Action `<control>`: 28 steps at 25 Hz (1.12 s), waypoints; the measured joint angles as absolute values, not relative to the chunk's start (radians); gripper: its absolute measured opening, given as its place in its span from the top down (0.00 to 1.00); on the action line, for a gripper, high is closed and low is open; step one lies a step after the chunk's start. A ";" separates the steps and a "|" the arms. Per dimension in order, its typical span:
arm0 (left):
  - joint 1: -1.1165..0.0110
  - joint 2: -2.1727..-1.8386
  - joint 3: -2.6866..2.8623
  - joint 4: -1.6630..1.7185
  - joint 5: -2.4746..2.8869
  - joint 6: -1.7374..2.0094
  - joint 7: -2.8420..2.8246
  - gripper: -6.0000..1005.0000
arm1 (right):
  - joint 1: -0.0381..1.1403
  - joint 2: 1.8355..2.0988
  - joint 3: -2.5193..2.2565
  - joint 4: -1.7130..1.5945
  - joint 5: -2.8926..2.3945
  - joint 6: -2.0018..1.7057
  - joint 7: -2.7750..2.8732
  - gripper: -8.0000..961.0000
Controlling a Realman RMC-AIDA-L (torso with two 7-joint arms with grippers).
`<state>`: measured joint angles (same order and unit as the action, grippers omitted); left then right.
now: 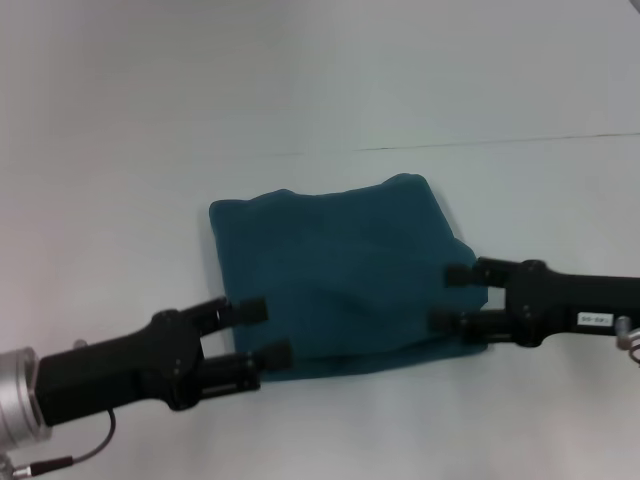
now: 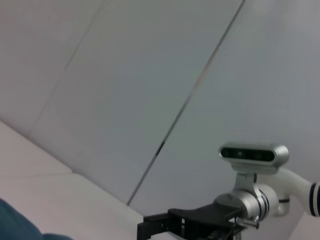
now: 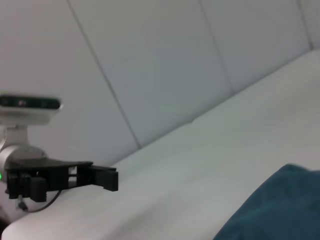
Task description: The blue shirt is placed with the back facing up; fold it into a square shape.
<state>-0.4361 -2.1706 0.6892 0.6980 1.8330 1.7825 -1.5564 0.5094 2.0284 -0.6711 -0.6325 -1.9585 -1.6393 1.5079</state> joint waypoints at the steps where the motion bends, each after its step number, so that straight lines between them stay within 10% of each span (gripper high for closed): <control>1: -0.436 -2.171 0.690 0.696 1.841 1.784 -1.556 0.14 | 0.509 2.028 -0.671 -0.632 -1.958 -1.639 1.508 0.03; 28: -0.444 -2.172 0.697 0.669 1.913 1.779 -1.555 0.14 | 0.529 2.034 -0.777 -0.625 -1.962 -1.619 1.534 0.03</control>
<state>-0.4437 -2.1721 0.6966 0.6691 1.9133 1.7794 -1.5547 0.5292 2.0339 -0.7766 -0.6248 -1.9616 -1.6192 1.5344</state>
